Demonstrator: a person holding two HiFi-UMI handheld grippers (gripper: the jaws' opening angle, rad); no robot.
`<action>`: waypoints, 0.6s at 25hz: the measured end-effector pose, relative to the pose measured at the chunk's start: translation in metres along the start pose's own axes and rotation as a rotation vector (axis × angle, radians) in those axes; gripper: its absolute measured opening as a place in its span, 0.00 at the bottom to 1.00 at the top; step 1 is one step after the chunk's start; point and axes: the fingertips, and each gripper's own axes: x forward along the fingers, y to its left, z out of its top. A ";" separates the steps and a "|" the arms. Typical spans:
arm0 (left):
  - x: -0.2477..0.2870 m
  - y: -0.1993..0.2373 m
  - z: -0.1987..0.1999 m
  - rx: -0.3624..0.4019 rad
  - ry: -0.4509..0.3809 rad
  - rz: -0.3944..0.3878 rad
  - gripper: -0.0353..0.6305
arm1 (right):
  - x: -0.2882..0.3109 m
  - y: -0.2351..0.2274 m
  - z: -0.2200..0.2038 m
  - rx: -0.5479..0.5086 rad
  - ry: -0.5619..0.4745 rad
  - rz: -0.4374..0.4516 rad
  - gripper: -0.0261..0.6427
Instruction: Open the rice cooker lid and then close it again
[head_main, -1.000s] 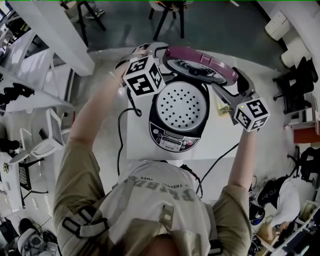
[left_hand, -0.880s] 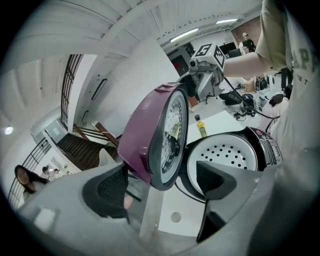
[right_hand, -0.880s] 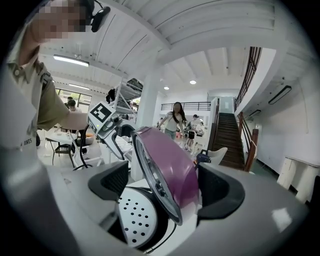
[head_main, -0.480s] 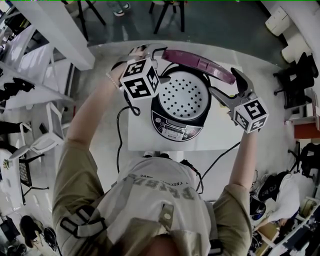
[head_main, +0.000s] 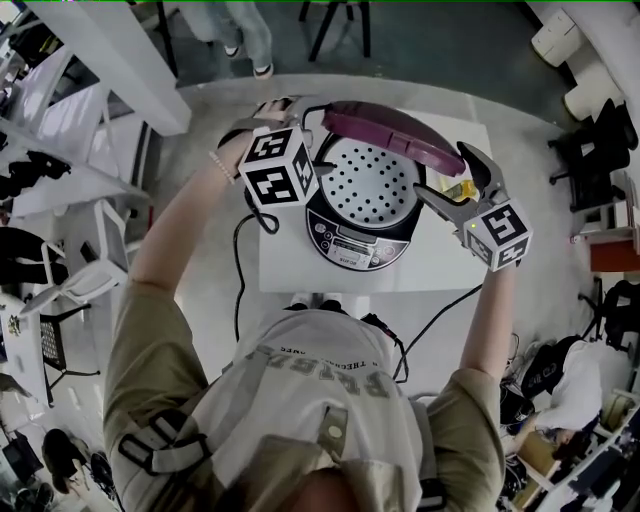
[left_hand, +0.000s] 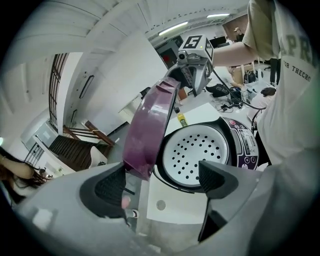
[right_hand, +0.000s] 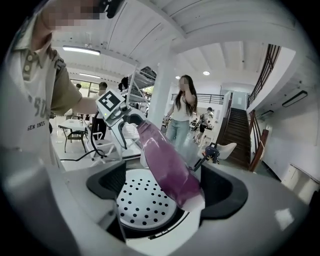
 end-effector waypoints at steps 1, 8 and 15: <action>-0.001 -0.003 -0.001 0.006 0.007 -0.008 0.76 | -0.001 0.003 -0.002 -0.004 0.006 0.006 0.70; -0.004 -0.025 -0.011 0.063 0.073 -0.053 0.76 | -0.002 0.023 -0.013 -0.028 0.048 0.042 0.71; -0.005 -0.048 -0.019 0.108 0.134 -0.094 0.77 | -0.006 0.043 -0.027 -0.042 0.088 0.084 0.72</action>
